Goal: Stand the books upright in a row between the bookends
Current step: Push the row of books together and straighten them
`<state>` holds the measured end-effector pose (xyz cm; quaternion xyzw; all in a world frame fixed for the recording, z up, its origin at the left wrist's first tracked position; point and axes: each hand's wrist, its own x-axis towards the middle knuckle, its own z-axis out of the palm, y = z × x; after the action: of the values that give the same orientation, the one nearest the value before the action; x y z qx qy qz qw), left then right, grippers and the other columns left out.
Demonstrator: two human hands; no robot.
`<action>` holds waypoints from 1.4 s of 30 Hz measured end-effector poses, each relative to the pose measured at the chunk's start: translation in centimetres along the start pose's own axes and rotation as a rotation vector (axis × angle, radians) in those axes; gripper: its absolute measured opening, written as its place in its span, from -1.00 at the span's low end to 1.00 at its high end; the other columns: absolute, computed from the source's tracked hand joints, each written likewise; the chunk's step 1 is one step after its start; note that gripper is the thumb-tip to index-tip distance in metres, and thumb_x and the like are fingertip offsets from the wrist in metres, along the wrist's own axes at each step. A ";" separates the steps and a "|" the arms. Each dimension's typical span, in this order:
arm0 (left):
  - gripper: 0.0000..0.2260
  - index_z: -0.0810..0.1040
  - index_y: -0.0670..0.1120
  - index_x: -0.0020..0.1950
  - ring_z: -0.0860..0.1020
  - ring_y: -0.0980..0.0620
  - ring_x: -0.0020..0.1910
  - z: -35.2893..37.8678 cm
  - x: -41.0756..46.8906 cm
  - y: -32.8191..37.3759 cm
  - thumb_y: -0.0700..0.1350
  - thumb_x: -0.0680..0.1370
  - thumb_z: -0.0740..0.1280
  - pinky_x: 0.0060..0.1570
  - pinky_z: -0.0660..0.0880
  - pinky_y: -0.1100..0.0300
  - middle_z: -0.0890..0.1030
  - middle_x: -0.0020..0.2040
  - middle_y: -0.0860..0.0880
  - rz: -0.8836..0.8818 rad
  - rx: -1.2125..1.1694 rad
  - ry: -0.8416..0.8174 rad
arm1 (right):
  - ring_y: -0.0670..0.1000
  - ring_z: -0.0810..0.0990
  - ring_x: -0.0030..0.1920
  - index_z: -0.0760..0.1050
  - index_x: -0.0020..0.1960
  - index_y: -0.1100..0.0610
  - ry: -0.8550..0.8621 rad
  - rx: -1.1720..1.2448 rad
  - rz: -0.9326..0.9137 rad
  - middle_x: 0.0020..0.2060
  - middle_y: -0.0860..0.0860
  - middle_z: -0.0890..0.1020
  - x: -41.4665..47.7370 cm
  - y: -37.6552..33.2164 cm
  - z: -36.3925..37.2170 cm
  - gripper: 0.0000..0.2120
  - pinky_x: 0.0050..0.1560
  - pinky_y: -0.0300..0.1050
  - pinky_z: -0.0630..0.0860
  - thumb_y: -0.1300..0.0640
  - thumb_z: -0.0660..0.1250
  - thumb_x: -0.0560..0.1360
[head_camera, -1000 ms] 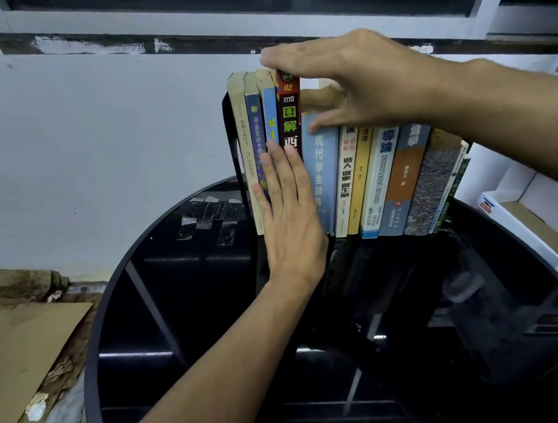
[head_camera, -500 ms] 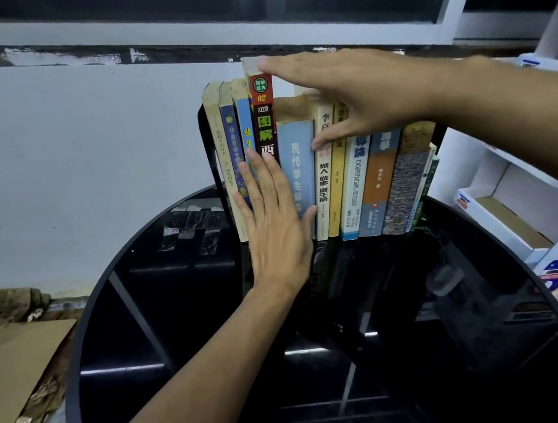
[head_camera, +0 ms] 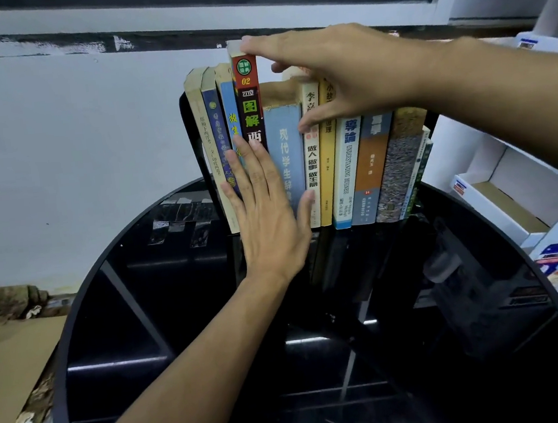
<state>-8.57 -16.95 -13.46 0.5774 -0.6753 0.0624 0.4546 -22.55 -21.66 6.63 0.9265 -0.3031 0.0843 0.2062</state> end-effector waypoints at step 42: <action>-0.19 -0.24 -0.19 0.62 -0.40 -0.08 0.54 1.7 1.2 2.1 0.08 0.63 0.22 0.54 -0.31 -0.16 -0.22 0.63 -0.22 0.156 0.207 -0.013 | -0.02 0.13 0.59 0.04 0.64 0.07 -0.010 -0.046 0.075 0.61 -0.02 0.15 -3.1 1.4 -0.3 0.01 0.56 0.00 0.17 -0.23 0.45 0.38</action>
<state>-11.10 -18.17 -12.69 0.5674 -0.7109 0.1633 0.3820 -25.94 -20.91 6.52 0.9100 -0.3405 0.0804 0.2227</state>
